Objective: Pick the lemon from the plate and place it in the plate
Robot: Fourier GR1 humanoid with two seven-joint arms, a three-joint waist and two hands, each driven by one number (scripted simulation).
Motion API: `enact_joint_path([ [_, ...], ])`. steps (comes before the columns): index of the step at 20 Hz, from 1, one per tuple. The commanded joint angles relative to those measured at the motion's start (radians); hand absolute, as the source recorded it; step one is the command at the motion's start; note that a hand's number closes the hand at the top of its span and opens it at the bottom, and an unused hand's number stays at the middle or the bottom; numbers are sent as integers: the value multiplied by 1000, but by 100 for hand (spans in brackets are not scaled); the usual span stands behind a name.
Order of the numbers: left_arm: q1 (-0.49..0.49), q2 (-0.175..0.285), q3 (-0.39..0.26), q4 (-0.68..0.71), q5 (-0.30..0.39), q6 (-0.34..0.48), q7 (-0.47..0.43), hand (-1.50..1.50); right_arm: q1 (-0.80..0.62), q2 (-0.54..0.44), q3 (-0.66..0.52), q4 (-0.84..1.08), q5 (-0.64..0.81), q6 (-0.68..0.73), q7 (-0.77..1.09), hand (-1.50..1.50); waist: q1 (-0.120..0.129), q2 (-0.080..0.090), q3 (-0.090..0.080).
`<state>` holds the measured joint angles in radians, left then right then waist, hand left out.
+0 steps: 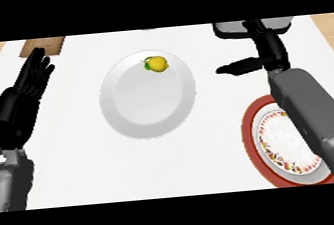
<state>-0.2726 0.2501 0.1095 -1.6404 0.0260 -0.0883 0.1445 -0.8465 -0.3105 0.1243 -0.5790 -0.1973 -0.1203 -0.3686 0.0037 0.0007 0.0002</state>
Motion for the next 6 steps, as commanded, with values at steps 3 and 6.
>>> enact_joint_path([
  [3,-28,14,29,-11,12,-7,56,0,77,-55,-27,-59,39,60,-28,-150,-2,-1,0],
  [6,-21,15,23,22,5,-30,5,0,57,-86,-69,52,62,70,-130,-150,6,3,0],
])
